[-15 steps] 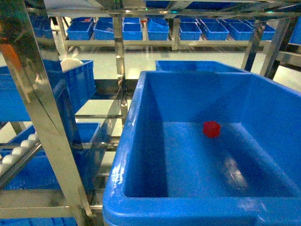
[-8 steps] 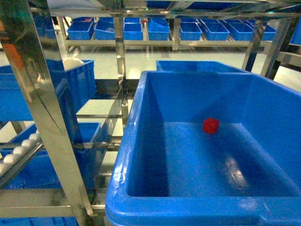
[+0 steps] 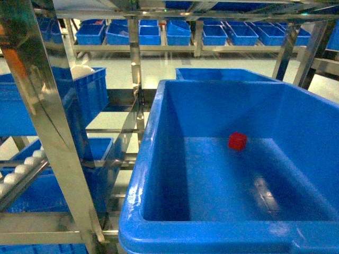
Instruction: Place magnetic block on left shelf second layer
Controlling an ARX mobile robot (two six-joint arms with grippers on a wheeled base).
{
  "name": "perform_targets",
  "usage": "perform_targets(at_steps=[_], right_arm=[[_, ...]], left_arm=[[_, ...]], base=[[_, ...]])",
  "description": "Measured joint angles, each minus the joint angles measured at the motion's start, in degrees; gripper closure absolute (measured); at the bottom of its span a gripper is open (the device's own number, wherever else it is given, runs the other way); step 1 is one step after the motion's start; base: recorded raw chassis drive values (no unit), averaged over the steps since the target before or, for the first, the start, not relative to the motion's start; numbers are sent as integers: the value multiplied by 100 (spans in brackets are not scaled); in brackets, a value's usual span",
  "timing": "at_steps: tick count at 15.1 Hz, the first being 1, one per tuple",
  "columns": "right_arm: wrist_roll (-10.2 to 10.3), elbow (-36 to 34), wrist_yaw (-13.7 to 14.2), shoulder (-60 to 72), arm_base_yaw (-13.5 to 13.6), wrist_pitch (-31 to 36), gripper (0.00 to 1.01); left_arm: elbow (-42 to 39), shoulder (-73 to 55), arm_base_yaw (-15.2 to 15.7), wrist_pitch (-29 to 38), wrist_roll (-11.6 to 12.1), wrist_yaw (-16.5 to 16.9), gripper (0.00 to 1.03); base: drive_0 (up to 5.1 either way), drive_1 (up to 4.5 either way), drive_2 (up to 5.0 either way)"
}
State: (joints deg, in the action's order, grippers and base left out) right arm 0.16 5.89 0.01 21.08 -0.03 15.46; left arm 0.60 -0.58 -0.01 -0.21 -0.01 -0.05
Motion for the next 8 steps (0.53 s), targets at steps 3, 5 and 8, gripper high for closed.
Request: perform_targets(at_steps=[3, 5, 8], right_arm=[[0, -133, -2, -173, 2, -96, 99], [0, -184, 0, -258, 2, -144, 99], [0, -225, 0, -380, 2, -199, 99]], left_arm=[[0, 0, 0, 2, 0, 2, 5], [0, 0, 0, 2, 0, 2, 5], [0, 0, 0, 0, 0, 2, 5]], base=[[0, 0, 0], [0, 0, 0], [0, 0, 0]])
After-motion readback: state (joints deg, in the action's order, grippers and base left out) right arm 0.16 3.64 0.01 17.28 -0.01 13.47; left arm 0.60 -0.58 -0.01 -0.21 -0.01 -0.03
